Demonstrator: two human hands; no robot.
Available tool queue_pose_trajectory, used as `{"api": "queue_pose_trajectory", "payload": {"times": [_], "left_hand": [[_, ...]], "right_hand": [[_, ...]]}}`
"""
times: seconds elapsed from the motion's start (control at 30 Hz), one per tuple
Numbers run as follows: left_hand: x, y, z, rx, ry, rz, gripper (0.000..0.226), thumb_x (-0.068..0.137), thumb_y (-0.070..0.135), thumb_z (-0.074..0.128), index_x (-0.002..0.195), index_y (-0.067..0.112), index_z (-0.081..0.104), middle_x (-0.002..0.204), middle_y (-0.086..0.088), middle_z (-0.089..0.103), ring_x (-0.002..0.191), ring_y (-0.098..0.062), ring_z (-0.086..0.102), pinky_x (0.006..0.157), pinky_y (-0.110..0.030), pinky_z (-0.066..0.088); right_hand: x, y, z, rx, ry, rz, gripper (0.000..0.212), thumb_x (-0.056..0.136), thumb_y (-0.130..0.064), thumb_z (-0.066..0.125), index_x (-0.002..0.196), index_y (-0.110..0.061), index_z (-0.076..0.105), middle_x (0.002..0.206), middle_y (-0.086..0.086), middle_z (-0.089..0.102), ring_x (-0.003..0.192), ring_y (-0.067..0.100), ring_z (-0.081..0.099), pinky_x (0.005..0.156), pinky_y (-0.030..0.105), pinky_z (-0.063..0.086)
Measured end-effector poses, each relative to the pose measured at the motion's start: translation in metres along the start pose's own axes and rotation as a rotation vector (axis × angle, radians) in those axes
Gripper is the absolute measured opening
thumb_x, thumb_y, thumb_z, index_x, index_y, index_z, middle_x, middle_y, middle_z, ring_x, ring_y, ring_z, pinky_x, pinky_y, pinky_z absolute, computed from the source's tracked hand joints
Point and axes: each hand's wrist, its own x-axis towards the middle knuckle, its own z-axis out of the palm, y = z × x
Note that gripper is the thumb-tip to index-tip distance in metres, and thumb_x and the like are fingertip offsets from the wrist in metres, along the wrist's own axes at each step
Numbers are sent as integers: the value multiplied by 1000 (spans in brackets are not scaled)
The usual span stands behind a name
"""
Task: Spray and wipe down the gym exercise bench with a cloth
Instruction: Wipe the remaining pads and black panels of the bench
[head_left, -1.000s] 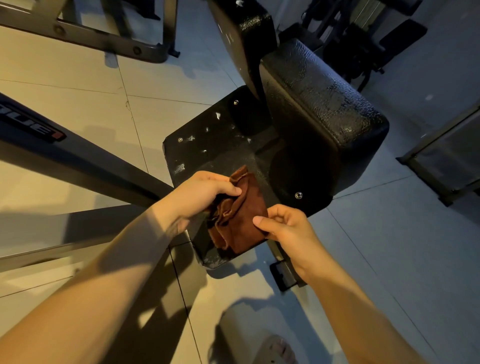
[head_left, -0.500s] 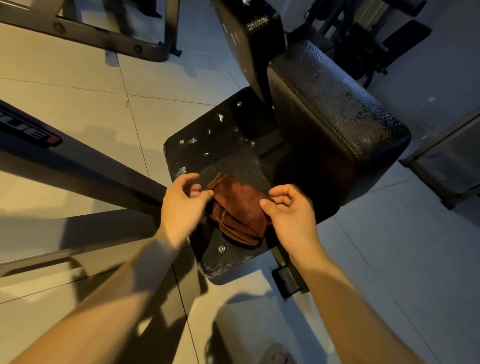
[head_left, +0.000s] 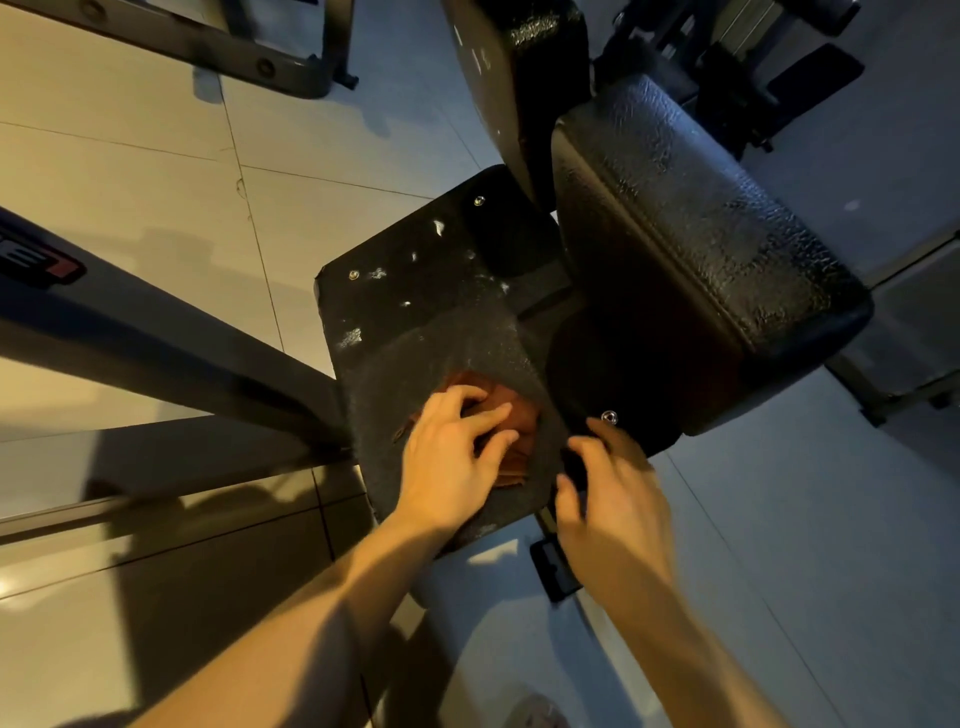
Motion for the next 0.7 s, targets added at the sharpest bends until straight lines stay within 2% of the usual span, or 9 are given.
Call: {"api": "queue_pose_trajectory", "payload": {"times": [0.1, 0.2, 0.27, 0.37, 0.43, 0.5, 0.6, 0.63, 0.7], "left_hand": [[11, -40, -13, 27, 113, -237, 32, 94, 39, 71, 121, 22, 76, 121, 0, 61, 114, -24, 55, 100, -34, 43], [7, -53, -21, -26, 179, -483, 37, 91, 41, 74, 120, 17, 76, 113, -1, 59, 107, -27, 60, 94, -34, 46], [-3, -25, -12, -14, 155, -433, 38, 90, 39, 75, 122, 18, 75, 114, -2, 59, 107, -26, 59, 95, -35, 46], [-12, 26, 7, -60, 41, -146, 38, 92, 37, 73, 128, 25, 72, 120, 3, 56, 111, -17, 50, 97, -26, 38], [9, 28, 7, -15, -12, 41, 36, 94, 34, 70, 129, 28, 71, 122, 2, 55, 111, -15, 47, 94, -24, 36], [38, 2, -1, 31, 59, -21, 32, 94, 32, 69, 126, 27, 73, 119, -2, 58, 110, -22, 51, 93, -27, 39], [51, -37, -16, 30, 151, -360, 35, 97, 35, 67, 130, 23, 71, 121, -6, 56, 115, -31, 52, 100, -37, 42], [42, -31, -14, 44, 142, -366, 37, 97, 34, 67, 131, 22, 70, 122, -6, 55, 115, -31, 51, 101, -38, 42], [20, -1, -2, 39, 106, -182, 37, 95, 32, 70, 131, 22, 70, 123, -5, 55, 115, -28, 49, 101, -35, 40]], "right_hand": [[-11, 10, 11, -165, -69, -165, 54, 79, -35, 84, 123, -9, 69, 144, 18, 56, 140, 37, 44, 112, 45, 38], [-9, 15, 13, -215, -83, -186, 61, 73, -44, 88, 121, -11, 70, 144, 18, 57, 142, 35, 38, 115, 44, 33], [-6, 15, 12, -216, -75, -177, 63, 69, -47, 89, 118, -12, 70, 141, 16, 59, 140, 33, 40, 113, 45, 38], [-5, 16, 15, -201, -25, -182, 63, 68, -48, 87, 115, -9, 69, 137, 16, 62, 137, 32, 42, 112, 42, 33], [-6, 17, 18, -185, 15, -186, 62, 68, -46, 87, 114, -8, 69, 136, 16, 62, 137, 32, 41, 113, 41, 30], [-8, 18, 22, -166, 31, -183, 61, 70, -45, 88, 115, -7, 70, 136, 17, 62, 137, 32, 40, 116, 39, 26], [-12, 20, 28, -149, 53, -178, 63, 73, -46, 86, 119, -6, 71, 139, 16, 61, 141, 32, 40, 120, 35, 21], [-13, 21, 29, -154, 59, -176, 65, 72, -47, 87, 120, -6, 70, 140, 16, 61, 142, 32, 40, 120, 36, 21], [-13, 20, 29, -166, 95, -175, 71, 70, -47, 89, 123, -4, 69, 140, 16, 61, 141, 30, 40, 119, 38, 25]]}}
